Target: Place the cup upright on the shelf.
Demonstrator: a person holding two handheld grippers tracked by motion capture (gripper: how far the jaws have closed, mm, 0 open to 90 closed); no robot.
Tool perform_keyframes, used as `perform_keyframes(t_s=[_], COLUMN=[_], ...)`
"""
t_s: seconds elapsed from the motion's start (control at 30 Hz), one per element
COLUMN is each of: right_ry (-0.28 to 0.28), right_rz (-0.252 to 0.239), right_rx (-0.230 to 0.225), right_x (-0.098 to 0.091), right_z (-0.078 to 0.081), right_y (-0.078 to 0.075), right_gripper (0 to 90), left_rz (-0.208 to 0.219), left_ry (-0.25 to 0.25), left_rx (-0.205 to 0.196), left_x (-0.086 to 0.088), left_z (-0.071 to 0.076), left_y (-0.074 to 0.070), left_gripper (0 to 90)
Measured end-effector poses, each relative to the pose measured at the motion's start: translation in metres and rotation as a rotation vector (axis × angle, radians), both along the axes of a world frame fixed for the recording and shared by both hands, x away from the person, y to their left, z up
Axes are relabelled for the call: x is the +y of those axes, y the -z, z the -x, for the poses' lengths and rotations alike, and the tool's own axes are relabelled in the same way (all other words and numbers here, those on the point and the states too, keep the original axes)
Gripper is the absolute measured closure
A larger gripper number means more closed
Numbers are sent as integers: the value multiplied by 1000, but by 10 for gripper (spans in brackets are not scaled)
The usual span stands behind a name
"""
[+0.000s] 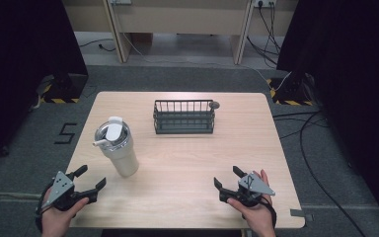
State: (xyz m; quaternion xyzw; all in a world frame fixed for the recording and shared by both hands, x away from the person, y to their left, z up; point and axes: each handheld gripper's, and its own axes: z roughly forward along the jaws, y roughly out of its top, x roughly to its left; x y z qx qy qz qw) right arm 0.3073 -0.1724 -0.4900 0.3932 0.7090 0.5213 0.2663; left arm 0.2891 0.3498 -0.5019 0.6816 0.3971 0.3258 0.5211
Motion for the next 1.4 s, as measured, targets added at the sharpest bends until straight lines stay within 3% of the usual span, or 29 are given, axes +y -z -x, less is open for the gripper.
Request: perform_keyframes(t_s=[0.3, 0.67, 1.4], right_ry=[-99, -196, -295], right_rz=[7, 5, 6], right_rx=[-21, -32, -44], right_x=[28, 65, 114], right_z=[-1, -18, -41], right_y=[-10, -22, -33], right_gripper=[193, 190, 188], left_rz=[-23, -20, -22], left_ry=[6, 19, 13], left_rx=[3, 5, 0], left_x=[0, 0, 0], left_z=[1, 0, 1], left_y=[0, 1, 0], left_gripper=[146, 146, 147])
